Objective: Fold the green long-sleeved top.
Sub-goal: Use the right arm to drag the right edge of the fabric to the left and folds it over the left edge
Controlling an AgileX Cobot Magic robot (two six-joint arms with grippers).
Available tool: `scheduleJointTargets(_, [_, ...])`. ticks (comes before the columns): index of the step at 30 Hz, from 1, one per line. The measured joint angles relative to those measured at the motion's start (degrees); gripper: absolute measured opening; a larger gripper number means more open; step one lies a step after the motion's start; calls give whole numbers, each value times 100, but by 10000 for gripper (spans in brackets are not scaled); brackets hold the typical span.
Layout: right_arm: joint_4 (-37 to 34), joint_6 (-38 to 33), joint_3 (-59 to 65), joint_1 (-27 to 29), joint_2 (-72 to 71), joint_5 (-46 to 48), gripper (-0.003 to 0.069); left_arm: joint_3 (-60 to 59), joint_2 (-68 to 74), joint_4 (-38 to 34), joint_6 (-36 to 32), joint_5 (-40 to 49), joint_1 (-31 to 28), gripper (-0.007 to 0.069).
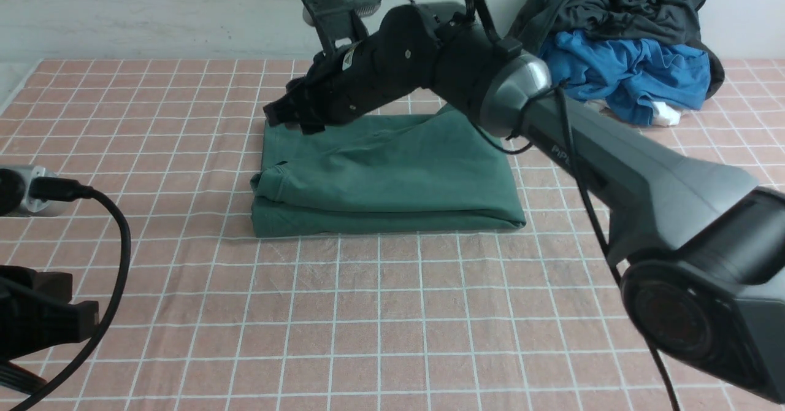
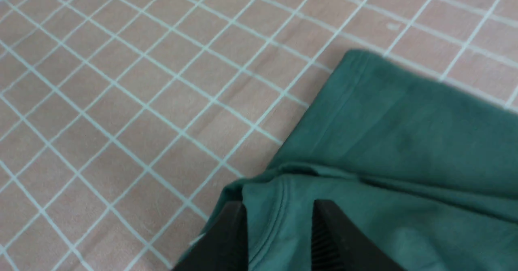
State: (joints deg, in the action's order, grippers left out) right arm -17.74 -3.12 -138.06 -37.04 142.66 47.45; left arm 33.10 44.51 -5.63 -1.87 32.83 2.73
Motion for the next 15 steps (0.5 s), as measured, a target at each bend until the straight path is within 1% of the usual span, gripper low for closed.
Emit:
scheduleJointTargets(1, [-22, 0, 0, -14, 30, 0, 150, 0, 0, 0, 0, 0, 0, -3])
scheduleJointTargets(2, [-228, 0, 0, -97, 319, -22, 93, 0, 0, -13, 0, -6, 0, -3])
scheduleJointTargets(3, [-297, -15, 9, -169, 439, -61, 67, 0, 0, -18, 0, -6, 0, -3])
scheduleJointTargets(4, [-312, -22, 7, -169, 469, -74, 61, 0, 0, -18, 0, -6, 0, -3])
scheduleJointTargets(5, [-383, -138, 20, -302, 637, -196, 20, 0, 0, -18, 0, -6, 0, -3])
scheduleJointTargets(7, [-438, -409, 34, -455, 738, -404, -2, 0, 0, -24, -7, -6, 0, -3])
scheduleJointTargets(10, [-481, -819, -41, -549, 651, -405, -11, 0, -17, -24, -54, -6, 0, -3])
scheduleJointTargets(13, [-439, -1075, -70, -512, 198, -176, -13, 0, -241, -24, -85, -6, 0, -3])
scheduleJointTargets(15, [-362, -1147, -81, -330, -396, 233, -13, 0, -684, -24, -275, -32, 0, -3])
